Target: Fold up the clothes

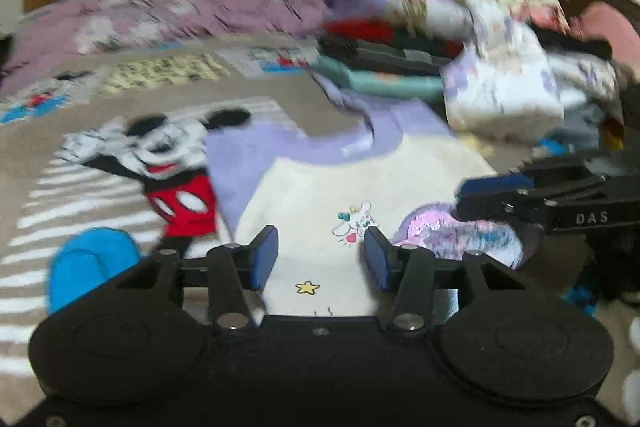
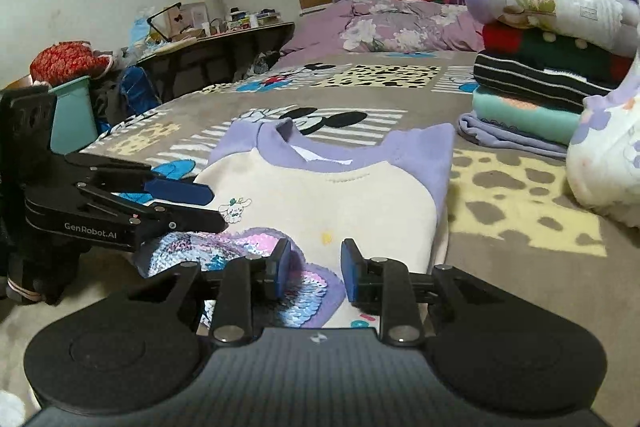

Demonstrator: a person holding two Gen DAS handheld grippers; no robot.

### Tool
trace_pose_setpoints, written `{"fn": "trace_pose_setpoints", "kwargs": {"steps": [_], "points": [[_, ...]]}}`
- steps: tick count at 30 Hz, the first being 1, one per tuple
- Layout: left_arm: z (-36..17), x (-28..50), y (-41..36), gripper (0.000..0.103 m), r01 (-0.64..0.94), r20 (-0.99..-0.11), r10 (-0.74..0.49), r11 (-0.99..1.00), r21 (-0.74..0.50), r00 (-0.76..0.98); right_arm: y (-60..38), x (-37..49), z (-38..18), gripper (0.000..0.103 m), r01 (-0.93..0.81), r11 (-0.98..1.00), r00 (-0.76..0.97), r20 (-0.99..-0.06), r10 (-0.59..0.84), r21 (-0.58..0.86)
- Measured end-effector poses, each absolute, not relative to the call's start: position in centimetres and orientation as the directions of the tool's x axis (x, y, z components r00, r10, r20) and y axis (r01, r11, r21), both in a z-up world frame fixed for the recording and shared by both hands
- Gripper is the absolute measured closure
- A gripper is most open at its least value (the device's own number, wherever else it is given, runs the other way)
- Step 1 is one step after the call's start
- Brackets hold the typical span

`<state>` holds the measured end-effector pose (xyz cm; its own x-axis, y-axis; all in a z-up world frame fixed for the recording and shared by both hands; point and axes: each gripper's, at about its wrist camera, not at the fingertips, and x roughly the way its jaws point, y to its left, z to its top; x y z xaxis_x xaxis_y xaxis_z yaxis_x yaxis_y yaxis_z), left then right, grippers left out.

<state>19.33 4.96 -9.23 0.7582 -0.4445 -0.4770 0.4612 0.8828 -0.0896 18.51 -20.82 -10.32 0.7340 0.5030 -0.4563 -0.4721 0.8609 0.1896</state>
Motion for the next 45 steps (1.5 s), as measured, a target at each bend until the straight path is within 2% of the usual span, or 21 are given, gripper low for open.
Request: {"fn": "trace_pose_setpoints", "kwargs": {"steps": [2, 5, 10, 13, 17, 22, 25, 26, 27, 28, 31, 38, 45], "points": [[-8.3, 18.2, 6.1, 0.051, 0.411, -0.456, -0.436, 0.898, -0.158, 0.776, -22.0, 17.2, -9.6, 0.071, -0.444, 0.868, 0.760, -0.421, 0.496, 0.221], [-8.4, 17.9, 8.4, 0.048, 0.294, -0.463, -0.430, 0.894, -0.338, 0.775, -24.7, 16.6, -9.5, 0.060, -0.322, 0.873, 0.796, -0.394, 0.459, 0.366], [-10.1, 18.3, 9.9, 0.045, 0.165, -0.514, -0.470, 0.832, -0.530, 0.718, -27.9, 18.4, -11.1, 0.047, -0.131, 0.801, 0.770, -0.449, 0.453, 0.584], [-11.1, 19.0, 10.6, 0.044, 0.109, -0.507, -0.504, 0.776, -0.621, 0.700, -28.5, 19.7, -12.6, 0.043, -0.083, 0.740, 0.728, -0.467, 0.502, 0.667], [-11.6, 20.7, 10.5, 0.044, 0.087, -0.485, -0.536, 0.728, -0.680, 0.691, -28.7, 21.0, -13.4, 0.038, -0.086, 0.682, 0.704, -0.440, 0.558, 0.727], [-11.7, 23.1, 9.1, 0.045, 0.099, -0.477, -0.566, 0.708, -0.699, 0.673, -27.7, 23.5, -13.5, 0.038, -0.138, 0.688, 0.663, -0.449, 0.599, 0.713], [-12.0, 23.7, 8.7, 0.048, 0.106, -0.459, -0.591, 0.681, -0.724, 0.663, -27.6, 24.2, -13.8, 0.045, -0.145, 0.670, 0.654, -0.438, 0.617, 0.728], [-12.1, 23.8, 8.6, 0.061, 0.107, -0.458, -0.595, 0.678, -0.727, 0.661, -27.5, 24.3, -14.0, 0.057, -0.147, 0.666, 0.653, -0.434, 0.621, 0.731], [-12.2, 23.8, 8.8, 0.070, 0.100, -0.450, -0.600, 0.665, -0.740, 0.661, -27.5, 24.4, -14.2, 0.063, -0.148, 0.660, 0.650, -0.431, 0.627, 0.737], [-12.4, 23.9, 8.9, 0.072, 0.094, -0.442, -0.605, 0.652, -0.752, 0.662, -27.6, 24.4, -14.4, 0.071, -0.147, 0.646, 0.646, -0.422, 0.636, 0.749], [-12.7, 23.7, 9.7, 0.082, 0.072, -0.404, -0.623, 0.596, -0.799, 0.670, -27.9, 24.1, -14.4, 0.080, -0.150, 0.608, 0.647, -0.388, 0.656, 0.780], [-10.3, 21.4, 12.4, 0.085, 0.083, -0.289, -0.634, 0.488, -0.869, 0.717, -27.1, 23.3, -11.7, 0.082, -0.149, 0.516, 0.666, -0.300, 0.683, 0.844], [-6.0, 16.1, 20.0, 0.085, 0.097, -0.168, -0.548, 0.422, -0.901, 0.819, -21.9, 24.4, -6.3, 0.083, -0.270, 0.464, 0.611, -0.223, 0.760, 0.844]]}}
